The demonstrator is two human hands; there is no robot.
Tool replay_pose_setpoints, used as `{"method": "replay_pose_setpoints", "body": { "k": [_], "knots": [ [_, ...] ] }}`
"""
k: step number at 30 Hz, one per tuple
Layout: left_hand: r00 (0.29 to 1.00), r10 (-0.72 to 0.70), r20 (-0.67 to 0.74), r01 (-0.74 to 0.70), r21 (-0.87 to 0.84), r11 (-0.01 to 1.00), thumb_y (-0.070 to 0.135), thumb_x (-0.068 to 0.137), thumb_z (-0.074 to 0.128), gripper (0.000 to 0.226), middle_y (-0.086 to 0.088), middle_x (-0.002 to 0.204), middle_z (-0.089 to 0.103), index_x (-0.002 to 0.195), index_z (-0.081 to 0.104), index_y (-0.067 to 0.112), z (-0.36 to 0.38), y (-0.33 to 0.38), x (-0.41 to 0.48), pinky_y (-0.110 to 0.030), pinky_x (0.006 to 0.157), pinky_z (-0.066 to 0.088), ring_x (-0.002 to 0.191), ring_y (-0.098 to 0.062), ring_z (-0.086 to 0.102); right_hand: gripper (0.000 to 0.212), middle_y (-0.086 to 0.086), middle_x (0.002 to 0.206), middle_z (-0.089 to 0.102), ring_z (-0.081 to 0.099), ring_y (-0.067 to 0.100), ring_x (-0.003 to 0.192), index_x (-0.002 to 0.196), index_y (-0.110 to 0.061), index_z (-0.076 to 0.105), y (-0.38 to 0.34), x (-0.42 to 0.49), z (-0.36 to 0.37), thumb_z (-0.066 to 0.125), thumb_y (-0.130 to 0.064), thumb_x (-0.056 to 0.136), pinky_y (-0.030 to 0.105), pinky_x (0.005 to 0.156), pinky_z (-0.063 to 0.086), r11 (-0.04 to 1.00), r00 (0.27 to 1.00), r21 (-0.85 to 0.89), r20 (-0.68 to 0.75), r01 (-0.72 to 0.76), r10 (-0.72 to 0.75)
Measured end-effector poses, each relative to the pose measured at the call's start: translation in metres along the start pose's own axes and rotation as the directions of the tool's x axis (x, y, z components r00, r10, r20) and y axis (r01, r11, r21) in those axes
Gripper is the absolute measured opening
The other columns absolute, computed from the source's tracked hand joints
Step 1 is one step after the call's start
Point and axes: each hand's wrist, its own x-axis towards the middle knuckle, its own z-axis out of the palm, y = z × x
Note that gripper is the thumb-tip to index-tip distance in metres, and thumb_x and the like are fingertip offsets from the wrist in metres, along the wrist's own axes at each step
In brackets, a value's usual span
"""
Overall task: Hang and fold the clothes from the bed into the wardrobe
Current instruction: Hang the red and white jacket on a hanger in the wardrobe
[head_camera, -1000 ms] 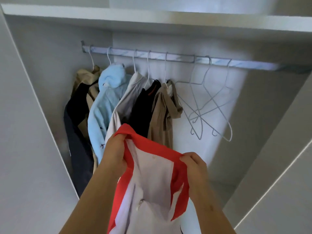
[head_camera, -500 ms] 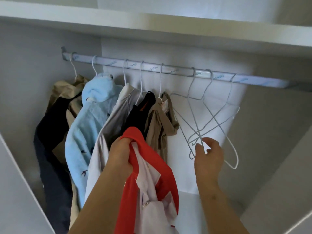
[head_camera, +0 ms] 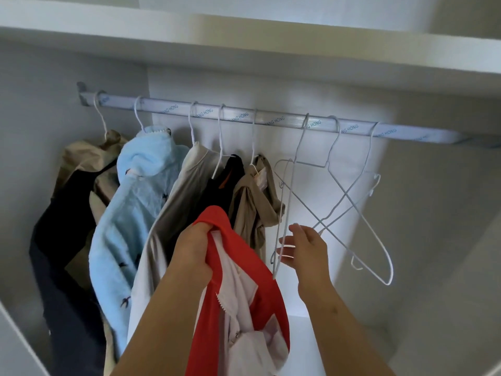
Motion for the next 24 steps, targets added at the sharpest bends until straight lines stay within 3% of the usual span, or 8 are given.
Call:
{"method": "replay_pose_setpoints", "body": {
  "k": [3, 5, 7, 9, 13, 18, 24],
  "knots": [
    [1.000, 0.013, -0.008, -0.013, -0.010, 1.000, 0.027, 0.088, 0.060, 0.020, -0.005, 0.071, 0.060, 0.072, 0.058, 0.015, -0.004, 0.003, 0.003, -0.027, 0.056, 0.040, 0.068, -0.017, 0.056, 0.006, 0.002, 0.079, 0.062, 0.060, 0.016, 0.068, 0.098, -0.016, 0.057, -0.001, -0.001, 0.010, 0.054, -0.015, 0.092, 0.030, 0.073, 0.054, 0.998, 0.998, -0.065, 0.062, -0.024, 0.028],
    [1.000, 0.027, -0.009, -0.027, -0.026, 0.999, 0.026, 0.089, 0.060, 0.017, -0.004, 0.074, 0.060, 0.075, 0.058, 0.016, -0.009, 0.006, 0.006, -0.026, 0.058, 0.041, 0.069, -0.015, 0.056, 0.012, 0.004, 0.069, 0.060, 0.056, 0.012, 0.053, 0.094, -0.017, 0.056, -0.002, -0.002, 0.014, 0.052, -0.006, 0.092, 0.024, 0.058, 0.053, 0.997, 0.992, 0.020, 0.101, -0.074, 0.072],
    [0.999, 0.032, -0.024, -0.033, -0.045, 0.998, 0.025, 0.089, 0.060, 0.017, -0.004, 0.074, 0.060, 0.076, 0.059, 0.015, -0.015, 0.010, 0.008, -0.025, 0.057, 0.041, 0.068, -0.015, 0.056, 0.014, 0.002, 0.059, 0.053, 0.045, 0.008, 0.041, 0.092, -0.016, 0.058, -0.002, -0.002, 0.017, 0.048, -0.007, 0.095, 0.020, 0.044, 0.042, 0.998, 0.995, 0.028, 0.082, -0.062, 0.060],
    [0.999, 0.034, -0.039, -0.036, -0.061, 0.997, 0.025, 0.089, 0.060, 0.018, -0.004, 0.073, 0.060, 0.075, 0.058, 0.014, -0.019, 0.013, 0.010, -0.024, 0.054, 0.041, 0.067, -0.014, 0.056, 0.014, -0.002, 0.055, 0.047, 0.037, 0.007, 0.041, 0.091, -0.015, 0.060, -0.002, 0.000, 0.019, 0.047, -0.014, 0.096, 0.020, 0.042, 0.033, 1.000, 0.998, 0.013, 0.056, -0.018, 0.017],
    [0.997, 0.073, -0.031, -0.074, -0.037, 0.997, 0.022, 0.089, 0.060, 0.019, -0.001, 0.058, 0.064, 0.070, 0.060, 0.016, -0.027, 0.016, 0.013, -0.024, 0.052, 0.043, 0.062, -0.012, 0.058, 0.019, -0.010, 0.040, 0.033, 0.026, 0.004, 0.033, 0.083, -0.015, 0.058, -0.010, 0.003, 0.025, 0.048, -0.019, 0.097, 0.015, 0.033, 0.023, 0.989, 0.994, 0.147, 0.110, -0.010, -0.006],
    [0.994, 0.109, -0.013, -0.108, 0.030, 0.994, 0.024, 0.087, 0.063, 0.031, 0.004, 0.050, 0.066, 0.057, 0.065, 0.017, -0.033, 0.016, 0.022, -0.030, 0.075, 0.044, 0.070, -0.016, 0.059, 0.017, -0.009, 0.041, 0.030, 0.022, 0.005, 0.033, 0.084, -0.014, 0.060, -0.013, 0.003, 0.029, 0.049, -0.020, 0.097, 0.014, 0.033, 0.018, 0.981, 0.985, 0.190, 0.172, -0.043, 0.010],
    [0.997, 0.075, 0.013, -0.076, 0.063, 0.995, 0.025, 0.088, 0.062, 0.018, -0.005, 0.077, 0.064, 0.071, 0.062, 0.018, -0.035, 0.015, 0.026, -0.036, 0.088, 0.045, 0.076, -0.018, 0.058, 0.017, -0.009, 0.041, 0.024, 0.018, 0.007, 0.034, 0.083, -0.013, 0.053, -0.022, -0.002, 0.033, 0.049, -0.020, 0.097, 0.015, 0.036, 0.015, 0.992, 0.963, 0.089, 0.260, -0.091, 0.065]
  ]
}}
